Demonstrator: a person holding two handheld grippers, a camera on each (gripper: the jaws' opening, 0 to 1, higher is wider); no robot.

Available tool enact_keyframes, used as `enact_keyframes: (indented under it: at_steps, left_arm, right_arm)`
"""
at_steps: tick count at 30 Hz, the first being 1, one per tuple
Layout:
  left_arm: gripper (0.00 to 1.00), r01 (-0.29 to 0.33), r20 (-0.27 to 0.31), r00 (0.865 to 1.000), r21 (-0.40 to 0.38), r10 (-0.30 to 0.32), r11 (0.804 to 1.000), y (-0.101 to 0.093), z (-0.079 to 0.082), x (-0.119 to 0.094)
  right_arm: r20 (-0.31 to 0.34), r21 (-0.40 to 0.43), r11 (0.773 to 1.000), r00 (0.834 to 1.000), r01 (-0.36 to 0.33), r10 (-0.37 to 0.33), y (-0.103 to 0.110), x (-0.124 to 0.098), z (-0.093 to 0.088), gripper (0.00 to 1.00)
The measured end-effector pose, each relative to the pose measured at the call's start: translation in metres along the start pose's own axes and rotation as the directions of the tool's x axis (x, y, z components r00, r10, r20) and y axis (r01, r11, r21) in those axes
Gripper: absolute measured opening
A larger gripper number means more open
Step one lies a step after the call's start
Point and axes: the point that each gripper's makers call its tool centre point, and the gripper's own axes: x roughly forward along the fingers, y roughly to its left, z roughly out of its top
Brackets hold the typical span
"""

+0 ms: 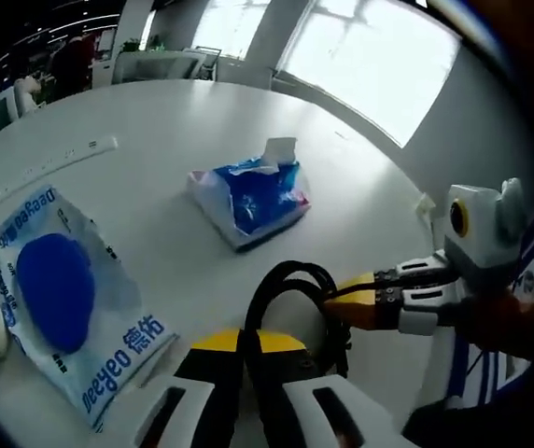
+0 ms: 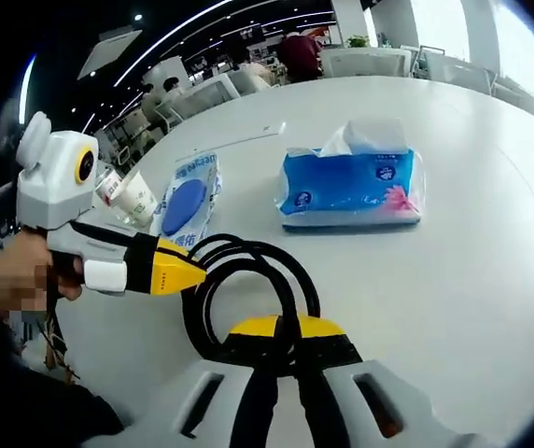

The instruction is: Arrange the tabletop items into an orderly group along one side of the table until the central work area is clear of visible clutter.

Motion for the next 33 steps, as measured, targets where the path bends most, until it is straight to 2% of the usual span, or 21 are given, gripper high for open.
enact_keyframes:
  at_steps: [9, 19, 27, 33]
  left_arm:
    - [0.04, -0.006, -0.009, 1.000, 0.035, 0.006, 0.999, 0.006, -0.001, -0.002]
    - [0.09, 0.015, 0.031, 0.999, 0.061, -0.017, 0.998, 0.005, 0.009, -0.019]
    - [0.20, 0.059, 0.009, 0.998, 0.113, -0.060, 0.992, 0.006, 0.008, -0.038]
    - [0.29, 0.066, 0.002, 0.998, 0.180, -0.068, 0.981, 0.017, 0.014, -0.056]
  right_arm:
    - [0.002, -0.009, 1.000, 1.000, 0.008, -0.008, 0.002, 0.002, 0.002, 0.01]
    - [0.033, -0.030, 0.999, 0.999, 0.034, -0.033, 0.006, -0.006, 0.012, 0.07]
    - [0.090, 0.010, 0.998, 0.994, 0.055, -0.056, 0.020, -0.020, 0.017, 0.19]
    - [0.119, 0.045, 0.998, 0.992, 0.042, -0.047, 0.040, -0.025, 0.018, 0.28]
